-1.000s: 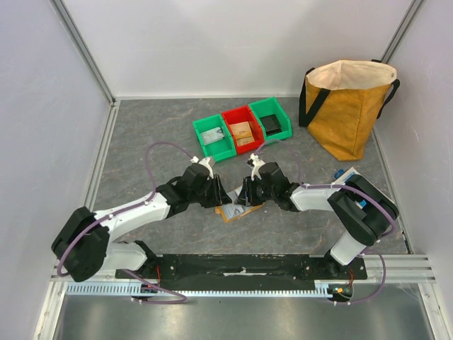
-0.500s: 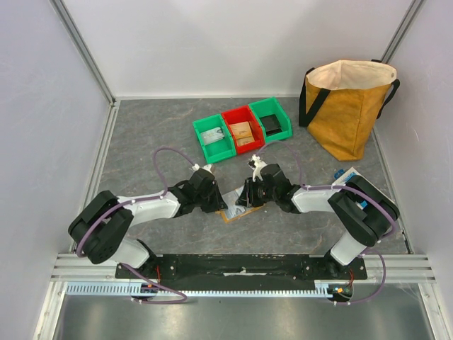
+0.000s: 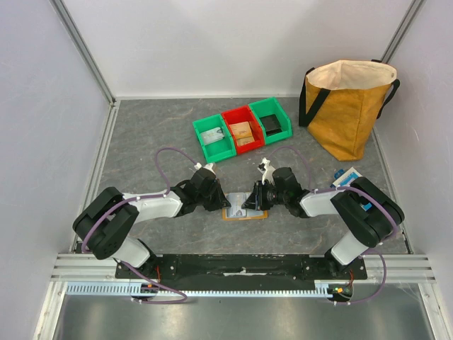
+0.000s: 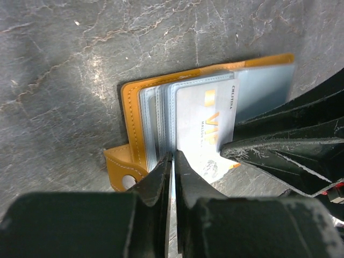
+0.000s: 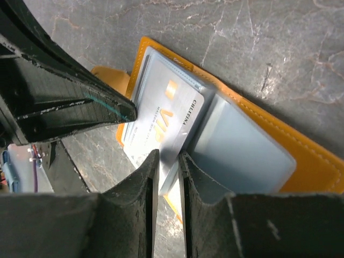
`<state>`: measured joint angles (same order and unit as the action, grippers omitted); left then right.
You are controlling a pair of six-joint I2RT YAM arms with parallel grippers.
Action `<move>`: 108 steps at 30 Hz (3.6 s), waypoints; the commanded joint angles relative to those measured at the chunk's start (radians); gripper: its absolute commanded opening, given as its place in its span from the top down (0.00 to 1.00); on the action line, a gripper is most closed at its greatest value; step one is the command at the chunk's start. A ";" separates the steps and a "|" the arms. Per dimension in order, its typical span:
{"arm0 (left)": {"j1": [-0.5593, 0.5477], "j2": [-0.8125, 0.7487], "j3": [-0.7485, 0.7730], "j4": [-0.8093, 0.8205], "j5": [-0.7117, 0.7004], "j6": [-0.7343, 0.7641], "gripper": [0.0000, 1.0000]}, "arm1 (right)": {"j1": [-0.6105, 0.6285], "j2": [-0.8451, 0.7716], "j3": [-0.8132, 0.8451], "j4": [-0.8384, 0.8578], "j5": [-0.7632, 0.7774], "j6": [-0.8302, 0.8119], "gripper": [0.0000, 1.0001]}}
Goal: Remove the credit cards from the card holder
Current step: Remove the credit card from the card holder.
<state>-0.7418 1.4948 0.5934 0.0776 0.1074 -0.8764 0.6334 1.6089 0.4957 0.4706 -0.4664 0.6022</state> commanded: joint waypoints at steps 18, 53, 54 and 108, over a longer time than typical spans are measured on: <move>0.002 0.058 -0.017 -0.071 -0.045 0.008 0.91 | -0.090 0.089 -0.086 0.387 -0.239 0.177 0.83; 0.013 -0.080 0.006 -0.071 0.032 0.002 0.74 | -0.167 0.057 -0.026 0.066 -0.196 0.025 0.70; 0.010 -0.090 0.014 -0.071 0.038 0.001 0.73 | -0.167 0.057 -0.028 0.068 -0.196 0.027 0.70; 0.021 -0.166 0.144 -0.192 -0.015 0.207 0.57 | -0.294 -0.351 0.027 -0.414 -0.184 -0.177 1.00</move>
<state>-0.7292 1.4597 0.6357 0.0032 0.1684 -0.8299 0.3424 1.3514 0.4412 0.1856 -0.6647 0.4953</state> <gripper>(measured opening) 0.346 0.007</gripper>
